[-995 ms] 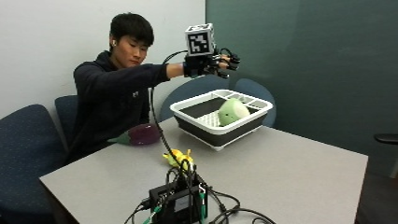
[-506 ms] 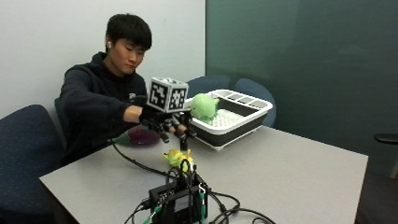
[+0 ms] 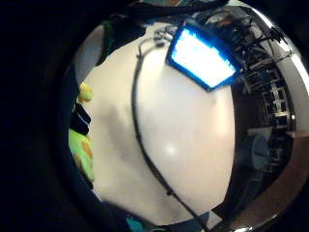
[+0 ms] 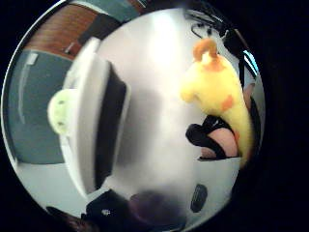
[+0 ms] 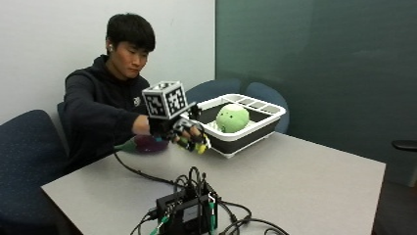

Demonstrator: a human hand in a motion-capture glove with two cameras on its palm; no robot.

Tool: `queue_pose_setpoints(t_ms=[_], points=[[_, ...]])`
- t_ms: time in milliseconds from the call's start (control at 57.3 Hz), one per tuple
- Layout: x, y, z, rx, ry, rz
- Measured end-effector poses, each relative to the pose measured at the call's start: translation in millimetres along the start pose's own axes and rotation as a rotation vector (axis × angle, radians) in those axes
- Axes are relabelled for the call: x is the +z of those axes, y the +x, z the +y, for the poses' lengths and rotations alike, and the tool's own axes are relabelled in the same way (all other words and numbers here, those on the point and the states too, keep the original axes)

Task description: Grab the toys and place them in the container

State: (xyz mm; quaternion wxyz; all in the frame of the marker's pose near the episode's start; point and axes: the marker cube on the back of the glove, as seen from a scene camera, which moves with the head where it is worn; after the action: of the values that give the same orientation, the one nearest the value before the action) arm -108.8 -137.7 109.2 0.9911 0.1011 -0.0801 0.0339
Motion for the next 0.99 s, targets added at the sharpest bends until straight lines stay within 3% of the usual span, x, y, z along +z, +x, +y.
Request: queue_pose_setpoints(t_ms=[122,227,314,401,489,698,803,907,995], points=[[-80,-37,-4,-0.081,0.141,-0.076],[-131,-89,6,-0.235,0.177,-0.159],[-155,-140,23,-0.365,0.180,-0.166],[-155,-163,25,-0.590,0.177,-0.075],[-144,-209,34,-0.429,0.084,-0.168],[-97,-238,64,-0.529,-0.263,-0.074],[-104,-207,63,-0.504,-0.272,-0.093],[-125,-126,30,-0.440,-0.264,-0.088],[-126,-100,59,-0.418,-0.323,-0.167]])
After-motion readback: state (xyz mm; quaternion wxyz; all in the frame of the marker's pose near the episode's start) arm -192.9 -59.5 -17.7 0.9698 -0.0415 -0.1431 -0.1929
